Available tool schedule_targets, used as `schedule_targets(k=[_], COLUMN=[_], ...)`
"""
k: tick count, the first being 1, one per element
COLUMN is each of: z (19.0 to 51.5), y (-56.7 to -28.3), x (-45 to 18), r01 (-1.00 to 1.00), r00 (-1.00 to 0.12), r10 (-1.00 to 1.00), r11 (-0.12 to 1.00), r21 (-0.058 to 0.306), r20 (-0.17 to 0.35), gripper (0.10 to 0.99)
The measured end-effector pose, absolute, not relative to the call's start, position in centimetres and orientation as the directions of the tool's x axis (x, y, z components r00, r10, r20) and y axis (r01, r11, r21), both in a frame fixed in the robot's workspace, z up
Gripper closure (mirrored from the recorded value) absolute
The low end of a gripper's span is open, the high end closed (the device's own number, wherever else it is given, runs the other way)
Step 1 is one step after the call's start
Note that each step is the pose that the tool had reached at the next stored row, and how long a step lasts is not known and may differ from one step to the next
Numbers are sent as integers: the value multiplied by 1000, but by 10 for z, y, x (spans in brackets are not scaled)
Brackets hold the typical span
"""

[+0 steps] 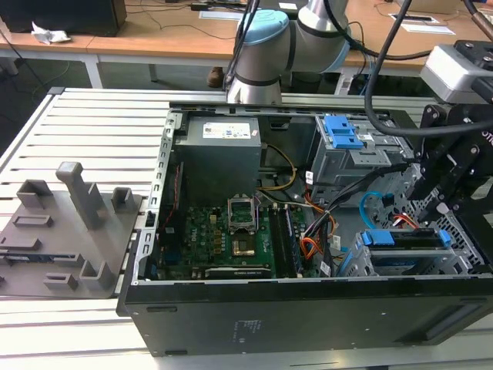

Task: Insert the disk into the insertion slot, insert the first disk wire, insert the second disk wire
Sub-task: 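Insert the second disk wire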

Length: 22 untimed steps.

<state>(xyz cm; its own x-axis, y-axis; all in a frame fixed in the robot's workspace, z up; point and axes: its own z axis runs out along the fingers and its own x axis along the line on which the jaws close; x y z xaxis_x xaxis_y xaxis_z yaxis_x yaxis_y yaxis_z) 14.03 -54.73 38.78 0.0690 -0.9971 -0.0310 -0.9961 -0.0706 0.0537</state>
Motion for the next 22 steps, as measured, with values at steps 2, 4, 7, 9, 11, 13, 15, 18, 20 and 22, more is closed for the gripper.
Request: schedule_targets(k=[2, 4, 7, 9, 11, 13, 15, 18, 20, 22], z=[388, 388, 388, 387, 387, 383, 379, 373, 366, 363], y=[-547, -547, -546, -538, -527, -516, -512, -508, -507, -507], x=[140, 140, 140, 140, 138, 130, 123, 121, 121, 121], r01=[-988, -969, -959, -959, -959, -959, -959, -959, -956, -951], r00=[141, 242, 277, 277, 277, 277, 277, 278, 287, 303], r10=[-990, -970, -960, -960, -960, -960, -961, -961, -958, -953], r11=[-143, -243, -279, -279, -279, -278, -278, -278, -287, -303], r21=[54, 54, 54, 54, 54, 56, 58, 58, 60, 63], r20=[-31, -31, -31, -31, -31, -23, -17, -16, -10, 0], gripper=[725, 725, 725, 725, 725, 725, 725, 725, 725, 725])
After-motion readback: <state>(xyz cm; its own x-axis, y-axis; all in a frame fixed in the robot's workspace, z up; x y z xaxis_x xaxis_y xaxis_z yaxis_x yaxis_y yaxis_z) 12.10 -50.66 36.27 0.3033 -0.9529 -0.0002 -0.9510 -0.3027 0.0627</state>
